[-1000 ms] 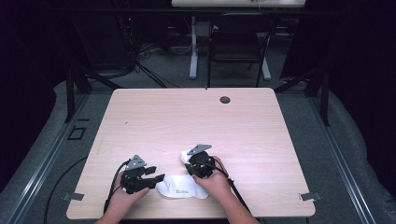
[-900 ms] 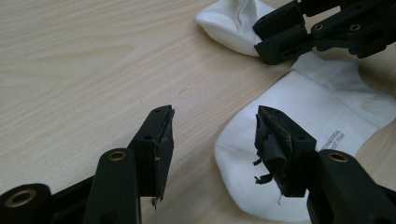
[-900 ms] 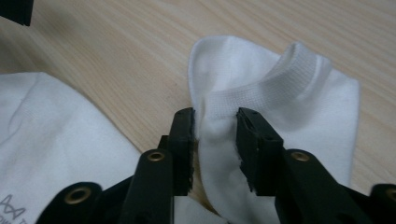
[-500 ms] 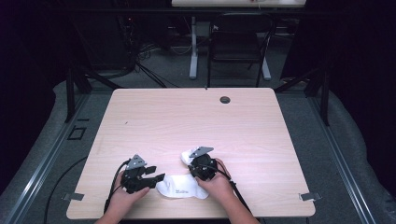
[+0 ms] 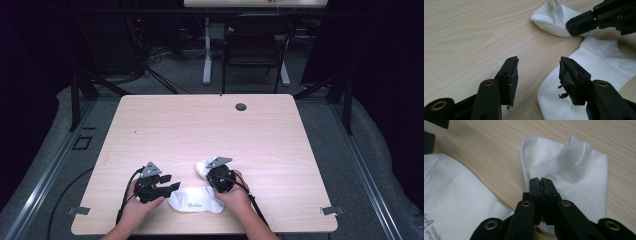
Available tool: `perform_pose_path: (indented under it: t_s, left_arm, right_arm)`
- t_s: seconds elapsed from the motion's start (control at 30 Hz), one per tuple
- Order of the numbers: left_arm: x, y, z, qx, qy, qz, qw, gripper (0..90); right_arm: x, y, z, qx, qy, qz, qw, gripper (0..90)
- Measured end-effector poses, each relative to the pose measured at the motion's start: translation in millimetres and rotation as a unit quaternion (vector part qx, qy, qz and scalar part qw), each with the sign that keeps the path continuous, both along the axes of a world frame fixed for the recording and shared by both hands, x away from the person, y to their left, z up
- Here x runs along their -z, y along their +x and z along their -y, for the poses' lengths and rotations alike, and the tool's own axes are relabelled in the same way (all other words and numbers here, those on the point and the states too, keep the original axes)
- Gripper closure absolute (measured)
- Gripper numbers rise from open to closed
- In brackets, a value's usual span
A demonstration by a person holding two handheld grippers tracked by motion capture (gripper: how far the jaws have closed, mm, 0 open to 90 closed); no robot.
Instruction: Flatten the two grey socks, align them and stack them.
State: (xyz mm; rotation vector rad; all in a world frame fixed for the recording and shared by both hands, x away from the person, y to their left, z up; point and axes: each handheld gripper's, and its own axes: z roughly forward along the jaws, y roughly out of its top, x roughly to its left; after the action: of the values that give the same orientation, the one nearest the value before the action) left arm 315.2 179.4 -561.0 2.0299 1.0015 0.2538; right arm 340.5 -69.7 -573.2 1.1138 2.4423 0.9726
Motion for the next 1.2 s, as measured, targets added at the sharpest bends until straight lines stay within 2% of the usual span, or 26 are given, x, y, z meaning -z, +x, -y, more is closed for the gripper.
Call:
perform_pose_path:
  t_s: [0.07,0.1,0.3,0.4,0.5,0.7,0.83,0.93,1.0,1.17,1.2]
  left_arm:
    - [-2.7,2.5,3.5,0.004,0.006,0.008,0.9999,53.6]
    - [-3.8,3.4,5.2,0.004,0.002,0.007,1.0000,54.5]
    - [-9.0,14.5,16.1,0.003,0.009,0.017,0.9998,55.6]
    - [-10.4,21.6,23.3,0.002,0.011,0.020,0.9997,58.0]
    - [-11.4,27.6,31.4,0.007,0.019,0.022,0.9995,65.4]
    - [-10.8,36.2,47.8,0.009,0.031,0.021,0.9993,86.0]
    - [-10.5,40.6,58.2,0.015,0.033,0.018,0.9992,87.6]
    - [-4.9,43.0,62.6,0.019,0.050,0.012,0.9985,87.3]
    - [-0.7,43.0,61.9,0.021,0.064,0.005,0.9977,86.9]
    - [6.4,40.8,55.7,0.013,0.065,-0.003,0.9978,86.5]
    - [7.3,40.8,54.5,0.016,0.070,-0.003,0.9974,86.4]
  right_arm:
    - [-0.9,0.0,-0.3,0.003,0.012,0.000,0.9999,88.5]
    - [-1.8,-0.2,-0.6,0.005,0.018,0.000,0.9998,88.5]
    - [-13.0,-2.2,1.6,0.005,0.046,0.008,0.9989,88.5]
    - [-18.6,-2.8,4.9,0.011,0.070,0.008,0.9974,88.5]
    - [-22.5,-3.4,7.7,0.014,0.075,0.012,0.9970,88.5]
    - [-23.6,-4.2,11.4,0.019,0.084,0.013,0.9962,88.4]
    - [-24.8,-5.6,11.8,0.020,0.089,0.016,0.9957,88.5]
    - [-26.9,-5.5,13.4,0.022,0.096,0.015,0.9950,88.4]
    - [-28.0,-5.4,15.3,0.026,0.101,0.018,0.9944,88.5]
    - [-30.0,-4.5,21.4,0.037,0.107,0.021,0.9934,88.4]
    - [-30.6,-4.1,22.5,0.039,0.106,0.021,0.9934,88.4]
